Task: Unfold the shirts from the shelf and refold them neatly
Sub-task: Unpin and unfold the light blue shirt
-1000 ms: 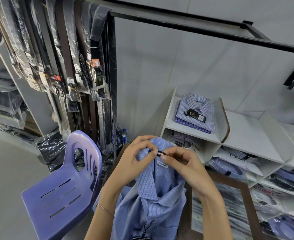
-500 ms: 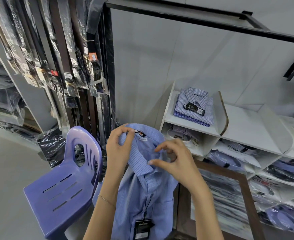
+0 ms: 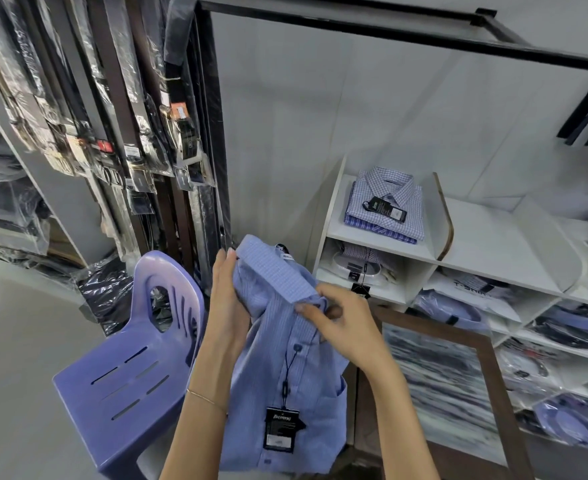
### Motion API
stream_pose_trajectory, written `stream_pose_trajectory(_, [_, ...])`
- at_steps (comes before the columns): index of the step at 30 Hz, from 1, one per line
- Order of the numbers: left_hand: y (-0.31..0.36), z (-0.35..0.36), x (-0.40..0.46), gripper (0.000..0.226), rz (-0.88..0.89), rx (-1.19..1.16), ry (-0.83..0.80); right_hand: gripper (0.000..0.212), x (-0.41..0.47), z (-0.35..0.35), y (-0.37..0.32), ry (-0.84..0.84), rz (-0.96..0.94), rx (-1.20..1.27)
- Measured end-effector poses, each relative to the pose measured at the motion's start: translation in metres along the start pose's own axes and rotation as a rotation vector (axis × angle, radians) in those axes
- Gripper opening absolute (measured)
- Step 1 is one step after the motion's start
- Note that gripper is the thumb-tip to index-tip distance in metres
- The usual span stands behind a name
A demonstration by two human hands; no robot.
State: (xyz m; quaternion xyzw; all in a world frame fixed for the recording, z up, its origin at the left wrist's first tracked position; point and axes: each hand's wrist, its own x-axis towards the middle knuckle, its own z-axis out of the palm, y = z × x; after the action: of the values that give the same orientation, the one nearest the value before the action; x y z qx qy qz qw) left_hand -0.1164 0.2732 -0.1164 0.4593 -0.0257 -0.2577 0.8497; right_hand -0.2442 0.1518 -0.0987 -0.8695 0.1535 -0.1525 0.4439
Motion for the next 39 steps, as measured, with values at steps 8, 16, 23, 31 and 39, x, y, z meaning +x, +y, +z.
stream_pose_trajectory(8, [-0.015, -0.010, -0.030, 0.076, -0.125, 0.672, -0.413, 0.012, 0.025, -0.032, -0.039, 0.174, -0.199, -0.047])
stream_pose_trajectory(16, [-0.006, 0.025, -0.043, 0.041, 0.121, 0.518, -0.287, 0.051, 0.055, -0.025, -0.058, 0.204, -0.184, 0.106])
stream_pose_trajectory(23, [-0.009, 0.022, -0.030, 0.083, -0.108, 0.234, 0.018, 0.016, 0.038, 0.008, -0.040, 0.166, -0.147, 0.127])
stream_pose_trajectory(31, [0.000, 0.012, -0.026, 0.049, -0.141, -0.010, 0.066, 0.026, 0.014, 0.037, -0.003, -0.066, 0.078, 0.266])
stream_pose_trajectory(39, [0.007, 0.005, -0.026, 0.048, -0.120, -0.096, 0.121, 0.022, 0.000, 0.043, 0.010, -0.194, 0.078, 0.224])
